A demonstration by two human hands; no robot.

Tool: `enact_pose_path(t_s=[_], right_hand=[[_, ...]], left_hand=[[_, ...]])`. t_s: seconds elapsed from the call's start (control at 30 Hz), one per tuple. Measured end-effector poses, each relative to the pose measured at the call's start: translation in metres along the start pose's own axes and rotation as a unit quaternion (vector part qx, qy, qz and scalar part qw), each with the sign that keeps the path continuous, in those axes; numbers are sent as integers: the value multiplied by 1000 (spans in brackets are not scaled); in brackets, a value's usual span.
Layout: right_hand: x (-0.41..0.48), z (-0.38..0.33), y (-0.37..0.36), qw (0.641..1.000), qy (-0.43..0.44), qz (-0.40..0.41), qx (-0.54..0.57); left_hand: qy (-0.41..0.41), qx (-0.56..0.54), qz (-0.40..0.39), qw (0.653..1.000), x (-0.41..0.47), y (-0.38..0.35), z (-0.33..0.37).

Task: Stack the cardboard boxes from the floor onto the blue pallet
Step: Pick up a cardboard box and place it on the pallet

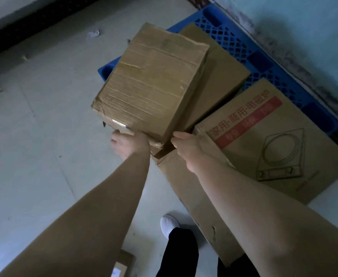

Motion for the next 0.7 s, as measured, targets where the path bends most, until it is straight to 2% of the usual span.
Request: enact_pose_path(t_s=[0.03,0.07,0.17,0.23,0.37,0.53,0.63,0.7], right_hand=[[4,5,14,999,7,27,23],[10,10,31,997,12,57,48],[22,18,83,989,26,131,67],[27,21,121,985,27,158,68],[40,46,212,975,23,212,62],[58,114,330,945,-42,325,-8],[67,149,379,924,-87,364,-81],[69,166,398,911,-132,373,-113]], left_hand=[[-35,15,36,999,-12,3,1],[-80,16,40,996,-27,3,5],[-204,32,-56,977,-75,-14,17],[-239,72,-137,959,-104,-35,24],[-274,179,-239,914,-161,-91,34],[-321,287,-254,866,-226,-160,35],[-292,323,-254,863,-240,-195,21],[-260,324,-227,881,-242,-209,12]])
Point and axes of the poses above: each hand's wrist, its own x-axis towards the middle knuckle, its own y-axis out of the back of the hand, z = x × y, the point moved 5 cm from there along x, towards the middle knuckle, and after that the axes turned 14 degrees about z, right-handed, at the moved point
